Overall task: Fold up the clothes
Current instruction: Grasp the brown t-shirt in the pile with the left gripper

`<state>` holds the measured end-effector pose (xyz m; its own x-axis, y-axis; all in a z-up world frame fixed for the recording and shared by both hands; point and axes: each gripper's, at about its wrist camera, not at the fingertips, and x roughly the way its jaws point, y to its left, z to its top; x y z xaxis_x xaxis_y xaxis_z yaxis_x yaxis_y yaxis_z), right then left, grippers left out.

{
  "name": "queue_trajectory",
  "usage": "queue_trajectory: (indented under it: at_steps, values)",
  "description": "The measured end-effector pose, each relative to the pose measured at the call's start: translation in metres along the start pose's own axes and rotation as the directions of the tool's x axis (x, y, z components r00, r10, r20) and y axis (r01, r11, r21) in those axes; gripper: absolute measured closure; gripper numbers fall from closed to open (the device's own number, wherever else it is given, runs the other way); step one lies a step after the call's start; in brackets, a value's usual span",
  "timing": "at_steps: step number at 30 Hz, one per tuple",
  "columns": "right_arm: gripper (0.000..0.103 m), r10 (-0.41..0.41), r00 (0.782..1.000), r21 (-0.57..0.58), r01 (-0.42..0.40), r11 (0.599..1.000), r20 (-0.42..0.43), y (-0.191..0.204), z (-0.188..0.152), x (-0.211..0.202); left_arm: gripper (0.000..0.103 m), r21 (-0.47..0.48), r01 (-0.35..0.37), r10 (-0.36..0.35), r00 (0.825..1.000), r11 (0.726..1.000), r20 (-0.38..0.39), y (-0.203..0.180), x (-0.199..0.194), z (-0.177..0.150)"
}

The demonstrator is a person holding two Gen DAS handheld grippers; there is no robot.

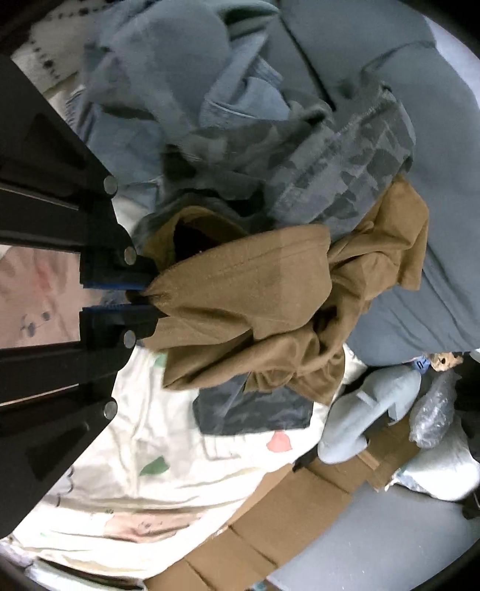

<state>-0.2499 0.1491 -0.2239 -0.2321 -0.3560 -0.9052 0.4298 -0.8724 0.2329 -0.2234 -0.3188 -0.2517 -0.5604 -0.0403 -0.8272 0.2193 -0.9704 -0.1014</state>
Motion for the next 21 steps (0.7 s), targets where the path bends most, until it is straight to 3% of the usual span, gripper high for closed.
queue_trajectory:
  at_steps: [10, 21]
  values:
    - [0.013, 0.033, 0.999, -0.013, -0.033, 0.999, 0.004, 0.009, -0.004, -0.005, 0.099, -0.021, 0.107, -0.107, 0.994, 0.994, -0.036, -0.023, -0.044, -0.033]
    - [0.013, 0.104, 0.995, -0.016, -0.103, 0.995, 0.008, 0.031, -0.01, -0.003, 0.099, 0.031, 0.247, -0.243, 0.965, 0.969, -0.098, -0.09, -0.069, -0.068]
